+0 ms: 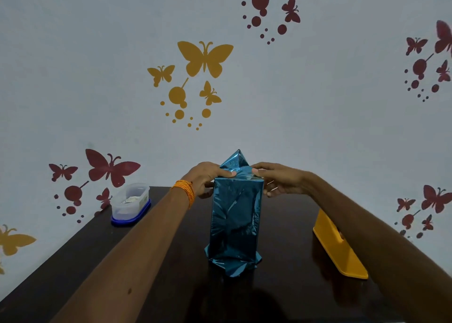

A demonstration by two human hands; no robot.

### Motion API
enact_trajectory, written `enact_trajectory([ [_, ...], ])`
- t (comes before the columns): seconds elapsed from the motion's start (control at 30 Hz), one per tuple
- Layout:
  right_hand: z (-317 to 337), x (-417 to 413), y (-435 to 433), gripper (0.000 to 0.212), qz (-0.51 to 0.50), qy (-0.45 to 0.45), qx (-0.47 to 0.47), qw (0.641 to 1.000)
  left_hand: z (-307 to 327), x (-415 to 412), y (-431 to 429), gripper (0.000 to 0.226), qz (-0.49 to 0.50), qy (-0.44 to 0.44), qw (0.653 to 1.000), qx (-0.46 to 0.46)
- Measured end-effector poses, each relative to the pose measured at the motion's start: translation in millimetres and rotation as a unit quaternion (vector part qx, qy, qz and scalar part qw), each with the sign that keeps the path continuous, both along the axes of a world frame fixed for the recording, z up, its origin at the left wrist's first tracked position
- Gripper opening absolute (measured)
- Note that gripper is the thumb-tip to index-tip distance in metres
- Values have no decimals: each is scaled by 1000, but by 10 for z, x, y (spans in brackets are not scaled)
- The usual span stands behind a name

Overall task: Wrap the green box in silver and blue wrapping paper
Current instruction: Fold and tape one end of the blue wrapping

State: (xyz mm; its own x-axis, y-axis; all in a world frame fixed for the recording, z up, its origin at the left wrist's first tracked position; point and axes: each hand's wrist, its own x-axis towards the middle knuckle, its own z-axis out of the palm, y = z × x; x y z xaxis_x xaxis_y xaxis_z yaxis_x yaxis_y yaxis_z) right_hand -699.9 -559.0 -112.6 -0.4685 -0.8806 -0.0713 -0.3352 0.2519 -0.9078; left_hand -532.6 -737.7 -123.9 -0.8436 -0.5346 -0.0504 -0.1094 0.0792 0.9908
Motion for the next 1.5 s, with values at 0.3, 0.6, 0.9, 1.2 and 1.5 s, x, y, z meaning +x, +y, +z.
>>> enact_trajectory([
  [0.3,-278,286,-45,38,-97,-38,-86,991,-15,26,-3,46,3,-3,1000,14],
  [0.6,-386,454,-117,33,-184,-177,-139,957,-37,42,-4,56,-2,8,1000,19],
  [0.9,-477,560,-101,33,-201,-143,-179,953,-74,66,6,53,-20,34,998,40],
  [1.2,-768,697,-223,49,-241,-28,-254,936,-113,167,161,26,-15,51,992,113],
  [1.5,-637,515,366,23,-329,-35,-272,904,186,240,165,74,142,129,981,7],
])
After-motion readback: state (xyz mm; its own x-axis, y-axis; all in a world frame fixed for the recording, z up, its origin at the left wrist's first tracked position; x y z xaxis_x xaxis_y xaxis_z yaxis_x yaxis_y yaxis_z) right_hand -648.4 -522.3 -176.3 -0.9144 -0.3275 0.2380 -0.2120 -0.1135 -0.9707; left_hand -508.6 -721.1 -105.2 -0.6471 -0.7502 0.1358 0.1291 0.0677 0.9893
